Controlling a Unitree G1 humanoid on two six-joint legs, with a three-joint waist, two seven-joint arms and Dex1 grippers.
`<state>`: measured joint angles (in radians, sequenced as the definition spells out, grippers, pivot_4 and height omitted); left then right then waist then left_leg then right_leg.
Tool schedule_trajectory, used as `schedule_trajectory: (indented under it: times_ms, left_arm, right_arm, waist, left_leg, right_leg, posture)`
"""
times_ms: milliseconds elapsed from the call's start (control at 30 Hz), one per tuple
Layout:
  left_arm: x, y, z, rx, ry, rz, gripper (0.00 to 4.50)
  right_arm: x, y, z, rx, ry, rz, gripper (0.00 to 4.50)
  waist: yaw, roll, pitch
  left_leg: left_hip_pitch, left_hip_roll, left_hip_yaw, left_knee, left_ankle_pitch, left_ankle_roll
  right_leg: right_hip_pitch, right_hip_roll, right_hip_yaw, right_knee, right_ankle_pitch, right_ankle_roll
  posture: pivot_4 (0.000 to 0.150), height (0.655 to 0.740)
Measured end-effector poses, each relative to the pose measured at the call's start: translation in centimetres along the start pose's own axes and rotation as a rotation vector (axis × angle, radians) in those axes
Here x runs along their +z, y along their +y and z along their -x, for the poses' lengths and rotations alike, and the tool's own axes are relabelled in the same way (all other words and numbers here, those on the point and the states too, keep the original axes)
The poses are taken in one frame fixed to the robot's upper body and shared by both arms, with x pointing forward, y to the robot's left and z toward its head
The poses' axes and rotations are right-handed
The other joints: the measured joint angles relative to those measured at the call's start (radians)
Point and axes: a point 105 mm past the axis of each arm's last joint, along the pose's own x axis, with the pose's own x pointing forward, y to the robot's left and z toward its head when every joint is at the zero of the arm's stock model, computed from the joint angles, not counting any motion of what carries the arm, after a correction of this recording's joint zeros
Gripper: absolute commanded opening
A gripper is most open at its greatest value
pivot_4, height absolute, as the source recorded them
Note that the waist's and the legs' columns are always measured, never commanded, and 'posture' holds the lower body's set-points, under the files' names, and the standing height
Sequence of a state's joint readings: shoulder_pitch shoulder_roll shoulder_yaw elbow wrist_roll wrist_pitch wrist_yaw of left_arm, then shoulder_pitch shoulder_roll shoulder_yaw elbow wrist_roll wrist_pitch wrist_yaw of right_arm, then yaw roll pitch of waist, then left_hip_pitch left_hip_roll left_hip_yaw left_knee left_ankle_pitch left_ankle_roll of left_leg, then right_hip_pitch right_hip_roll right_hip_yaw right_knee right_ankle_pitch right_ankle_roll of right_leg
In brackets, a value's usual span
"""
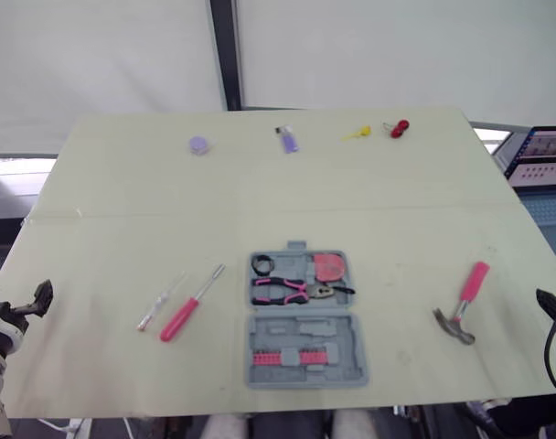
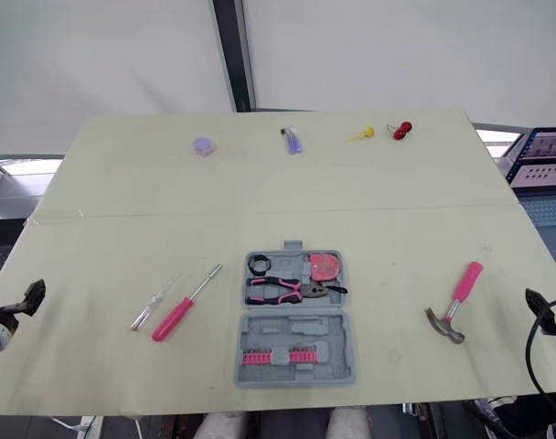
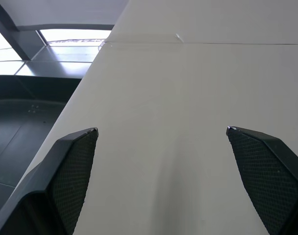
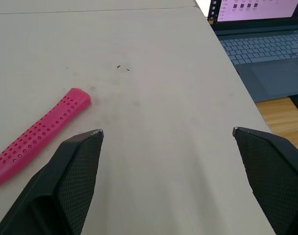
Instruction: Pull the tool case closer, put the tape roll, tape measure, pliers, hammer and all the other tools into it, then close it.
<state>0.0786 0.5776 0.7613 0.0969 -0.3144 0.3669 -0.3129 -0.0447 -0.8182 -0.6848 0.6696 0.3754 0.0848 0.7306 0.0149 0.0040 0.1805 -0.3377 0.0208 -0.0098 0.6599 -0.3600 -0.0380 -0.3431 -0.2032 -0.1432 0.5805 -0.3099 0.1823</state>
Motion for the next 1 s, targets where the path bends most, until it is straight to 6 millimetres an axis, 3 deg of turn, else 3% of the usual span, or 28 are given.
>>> schedule_trajectory:
  times_ms: [100, 200, 300, 367, 433, 567, 667, 800, 1000]
  left_arm:
    - [0.2, -1.6, -0.4, -0.105, -0.015, -0.01, 4.5]
    - [0.8, -3.9, -0.4, -0.273, -0.064, -0.012, 4.5]
    - [1.4, -6.6, -0.1, -0.471, -0.1, -0.032, 4.5]
    - [1.7, -8.4, 0.4, -0.632, -0.11, -0.087, 4.5]
    - [1.7, -9.5, 0.8, -0.723, -0.109, -0.131, 4.5]
    - [-0.1, -10.5, 1.2, -0.809, -0.024, -0.178, 4.5]
    - [-1.1, -10.5, 1.2, -0.827, 0.028, -0.188, 4.5]
    - [-1.2, -10.6, 1.3, -0.84, 0.016, -0.187, 4.5]
    - [-2.7, -11.3, 1.5, -0.86, 0.009, -0.197, 4.5]
  right_arm:
    - [0.7, 0.8, -0.5, 0.045, -0.011, 0.016, 4.46]
    - [2.8, 4.0, -1.4, 0.194, -0.036, 0.072, 4.46]
    - [6.4, 9.1, -2.3, 0.396, -0.093, 0.118, 4.46]
    - [9.7, 14.9, -2.2, 0.628, -0.125, 0.19, 4.46]
    - [11.7, 19.8, -1.1, 0.817, -0.155, 0.264, 4.46]
    - [12.1, 26.9, 1.8, 1.119, -0.13, 0.381, 4.46]
    - [12.3, 29.1, 2.7, 1.211, -0.124, 0.418, 4.46]
    - [13.0, 31.7, 4.3, 1.321, -0.17, 0.441, 4.46]
    - [12.3, 33.1, 4.8, 1.387, -0.153, 0.466, 4.46]
  waist:
    - [-0.002, 0.0, 0.0]
    - [-0.009, 0.0, 0.0]
    - [-0.019, 0.002, 0.0]
    - [-0.023, 0.003, 0.001]
    - [-0.018, 0.003, 0.001]
    - [-0.007, 0.001, 0.002]
    - [0.004, 0.0, 0.002]
    - [0.008, 0.0, 0.002]
    - [0.007, 0.0, 0.002]
  left_leg:
    - [0.0, 0.0, 0.0, 0.0, 0.0, 0.0]
    - [0.0, 0.0, 0.001, 0.0, 0.0, 0.0]
    - [0.001, 0.002, 0.002, -0.001, 0.0, 0.0]
    - [0.001, 0.004, 0.006, -0.002, -0.001, -0.001]
    - [0.0, 0.006, 0.006, -0.003, -0.001, -0.002]
    - [-0.003, 0.006, 0.007, -0.003, -0.001, -0.002]
    - [-0.008, 0.006, 0.007, 0.002, -0.001, -0.002]
    - [-0.009, 0.007, 0.008, 0.004, -0.001, -0.002]
    - [-0.009, 0.007, 0.009, 0.004, -0.001, -0.002]
  right_leg:
    - [0.0, 0.0, 0.0, 0.0, 0.0, 0.0]
    - [-0.001, 0.0, 0.001, 0.0, 0.0, 0.0]
    - [-0.002, 0.002, 0.002, 0.001, 0.0, 0.0]
    - [-0.005, 0.004, 0.005, 0.002, 0.0, 0.0]
    - [-0.007, 0.007, 0.006, 0.002, 0.0, 0.0]
    - [-0.011, 0.007, 0.006, 0.002, 0.0, 0.0]
    - [-0.015, 0.007, 0.006, 0.004, 0.001, -0.002]
    - [-0.016, 0.007, 0.007, 0.005, 0.002, -0.004]
    - [-0.017, 0.007, 0.007, 0.005, 0.002, -0.003]
  posture:
    - [0.15, 0.74]
    - [0.15, 0.74]
    - [0.15, 0.74]
    - [0.15, 0.74]
    - [0.15, 0.74]
    - [0.15, 0.74]
    - [0.15, 0.74]
    - [0.15, 0.74]
    - [0.15, 0.74]
